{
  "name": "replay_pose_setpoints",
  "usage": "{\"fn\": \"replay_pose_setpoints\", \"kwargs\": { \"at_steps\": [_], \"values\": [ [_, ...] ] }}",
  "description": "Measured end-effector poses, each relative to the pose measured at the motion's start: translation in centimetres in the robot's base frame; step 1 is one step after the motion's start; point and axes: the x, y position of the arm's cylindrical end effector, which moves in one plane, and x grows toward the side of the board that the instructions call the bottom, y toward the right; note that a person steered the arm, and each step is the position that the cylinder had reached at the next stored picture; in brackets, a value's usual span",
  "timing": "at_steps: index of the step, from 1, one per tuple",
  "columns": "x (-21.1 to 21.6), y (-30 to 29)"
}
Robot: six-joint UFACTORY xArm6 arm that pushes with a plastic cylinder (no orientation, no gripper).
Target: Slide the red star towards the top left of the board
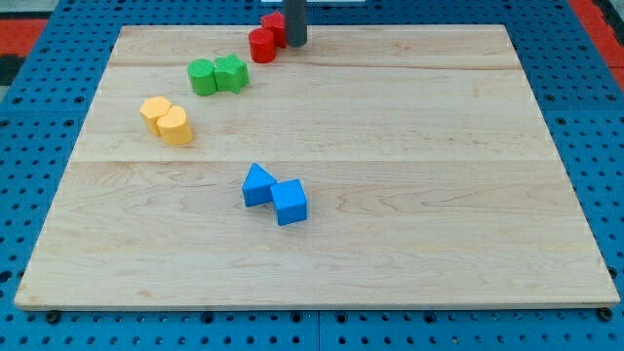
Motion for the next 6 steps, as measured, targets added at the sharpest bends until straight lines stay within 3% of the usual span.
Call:
{"fn": "replay_pose_setpoints", "kwargs": {
  "at_steps": [1,2,3,5,6],
  "values": [
    [1.4,1.9],
    [-1.5,5.9],
    [-5.6,5.7],
    [-5.6,-10.3],
    [-5.4,-10.6]
  ]
}}
